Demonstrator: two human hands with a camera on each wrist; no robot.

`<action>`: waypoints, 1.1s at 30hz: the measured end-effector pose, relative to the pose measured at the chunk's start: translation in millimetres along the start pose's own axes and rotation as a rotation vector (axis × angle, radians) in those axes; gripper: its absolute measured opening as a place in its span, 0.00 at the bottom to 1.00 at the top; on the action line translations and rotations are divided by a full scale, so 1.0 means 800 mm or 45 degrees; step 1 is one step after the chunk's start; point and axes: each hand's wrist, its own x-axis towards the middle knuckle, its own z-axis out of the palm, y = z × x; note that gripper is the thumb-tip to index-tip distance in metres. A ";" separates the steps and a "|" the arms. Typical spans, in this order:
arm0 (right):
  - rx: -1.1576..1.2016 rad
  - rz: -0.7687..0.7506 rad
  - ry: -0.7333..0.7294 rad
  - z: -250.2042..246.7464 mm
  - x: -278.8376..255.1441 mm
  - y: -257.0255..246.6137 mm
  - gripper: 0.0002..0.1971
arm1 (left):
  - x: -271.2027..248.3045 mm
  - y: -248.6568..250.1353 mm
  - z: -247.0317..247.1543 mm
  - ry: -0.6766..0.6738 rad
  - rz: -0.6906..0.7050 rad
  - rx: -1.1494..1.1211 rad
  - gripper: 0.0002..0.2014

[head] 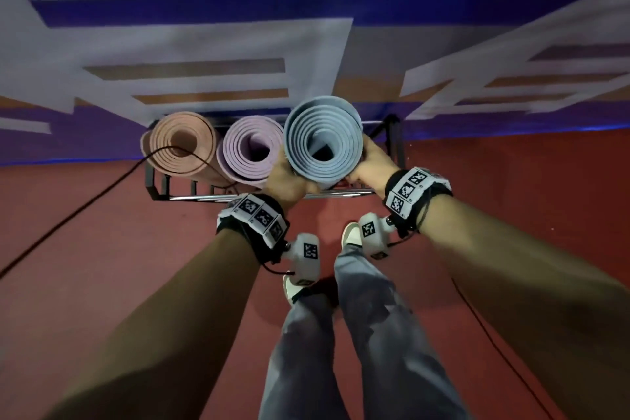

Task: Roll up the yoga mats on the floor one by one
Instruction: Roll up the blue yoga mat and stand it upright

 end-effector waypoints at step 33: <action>-0.323 0.055 0.157 0.038 0.063 0.002 0.45 | 0.028 -0.019 0.003 0.046 -0.384 0.653 0.46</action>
